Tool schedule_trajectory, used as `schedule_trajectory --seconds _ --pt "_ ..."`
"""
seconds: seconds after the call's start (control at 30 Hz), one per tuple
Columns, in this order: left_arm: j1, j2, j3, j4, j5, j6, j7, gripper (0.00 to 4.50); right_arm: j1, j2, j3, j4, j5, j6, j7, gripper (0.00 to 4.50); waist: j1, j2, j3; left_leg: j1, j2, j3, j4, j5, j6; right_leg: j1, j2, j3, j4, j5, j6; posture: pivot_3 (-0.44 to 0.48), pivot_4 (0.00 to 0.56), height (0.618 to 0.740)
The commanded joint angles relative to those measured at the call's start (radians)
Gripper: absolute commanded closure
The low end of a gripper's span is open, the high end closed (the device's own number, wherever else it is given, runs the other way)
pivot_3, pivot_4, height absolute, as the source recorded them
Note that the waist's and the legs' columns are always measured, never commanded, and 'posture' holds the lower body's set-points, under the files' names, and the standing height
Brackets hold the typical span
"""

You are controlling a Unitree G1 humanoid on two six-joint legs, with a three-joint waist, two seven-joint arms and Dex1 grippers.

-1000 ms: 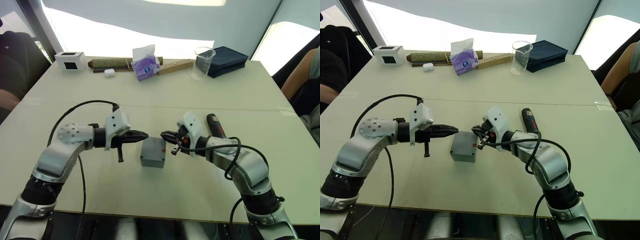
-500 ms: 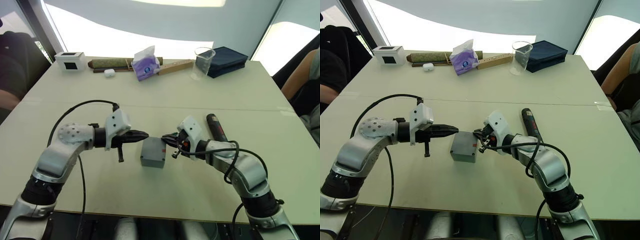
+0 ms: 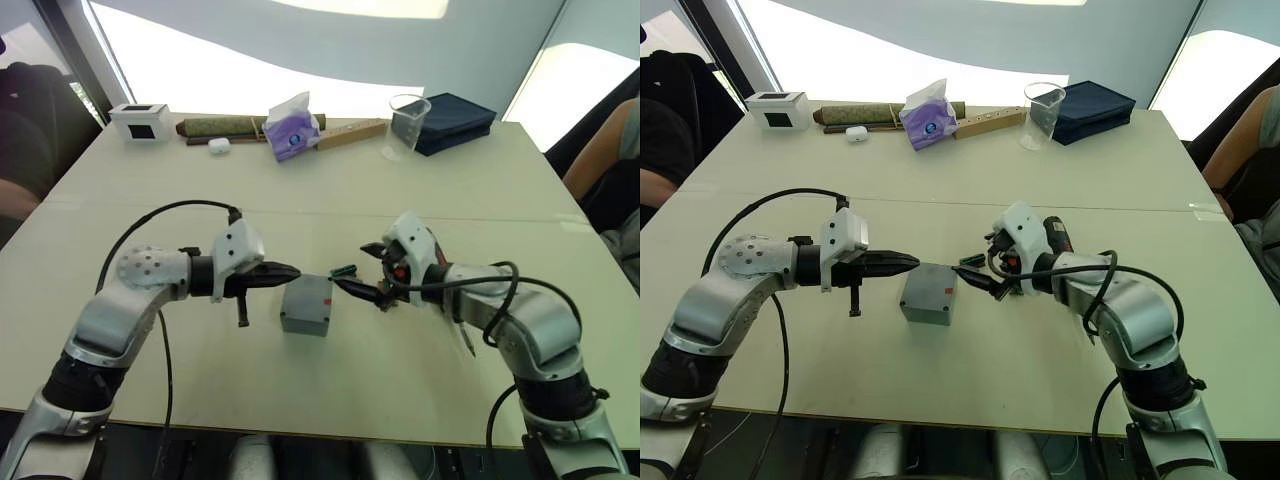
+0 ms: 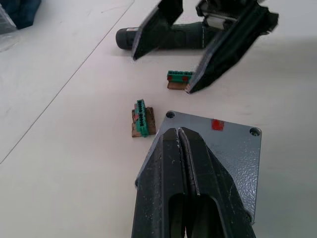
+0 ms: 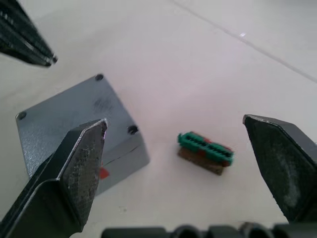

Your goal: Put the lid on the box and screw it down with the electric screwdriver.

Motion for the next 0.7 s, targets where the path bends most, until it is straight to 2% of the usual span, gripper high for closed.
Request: schedule_trajectory --seconds 0.03,0.17,0.27,0.33,0.43,0.6,0.7 --pt "-0.025 -0.011 0.006 -0.063 -0.051 0.012 -0.017 4.5 -0.158 -0.144 -0.098 -0.002 0.063 0.243 0.013 0.01 0.001 0.001 0.001 0.0 0.0 0.001 0.0 0.0 0.0 0.0 -0.001 0.0 0.0 0.0 0.0 0.0 0.15 0.721" --pt "-0.033 -0.034 -0.003 -0.067 -0.055 -0.008 -0.016 4.5 -0.331 -0.295 0.016 0.113 0.075 0.497 0.005 0.01 0.002 0.0 0.0 0.0 0.0 0.001 0.0 0.0 0.0 -0.001 -0.001 0.0 0.0 0.0 0.0 0.0 0.15 0.721" --pt "-0.036 -0.052 -0.019 -0.075 -0.045 -0.009 -0.007 4.5 -0.371 -0.376 0.09 0.16 0.117 0.534 0.02 0.01 0.0 0.0 0.0 0.0 0.0 0.0 -0.001 -0.001 0.001 -0.001 0.0 0.0 -0.001 0.0 0.0 0.0 0.15 0.721" --pt "-0.031 -0.059 -0.014 -0.078 -0.053 -0.023 -0.016 4.5 -0.422 -0.415 0.164 0.268 0.166 0.534 -0.029 0.01 -0.002 0.001 0.001 -0.001 0.0 0.001 -0.001 -0.001 0.002 -0.001 0.0 0.001 -0.001 0.0 0.0 0.0 0.15 0.721" --pt "-0.038 -0.093 -0.036 -0.084 -0.044 -0.034 0.006 4.5 -0.46 -0.487 0.27 0.356 0.235 0.534 -0.029 0.01 -0.002 0.001 0.001 -0.001 0.0 0.002 0.0 -0.001 0.002 -0.001 -0.001 0.002 -0.001 0.0 0.0 0.0 0.15 0.721" --pt "-0.04 -0.118 -0.044 -0.078 -0.037 -0.056 0.014 4.5 -0.522 -0.494 0.402 0.485 0.299 0.534 -0.079 0.01 -0.003 0.0 0.001 -0.001 0.0 0.001 0.0 -0.001 0.003 -0.002 -0.001 0.002 -0.001 0.0 0.0 0.0 0.15 0.721" --pt "-0.031 -0.121 -0.049 -0.071 -0.034 -0.071 0.003 4.5 -0.53 -0.452 0.444 0.593 0.296 0.534 -0.119 0.01 -0.003 0.001 0.001 -0.001 0.0 0.001 0.0 -0.001 0.003 -0.002 -0.001 0.002 -0.001 0.0 0.0 0.0 0.15 0.721"
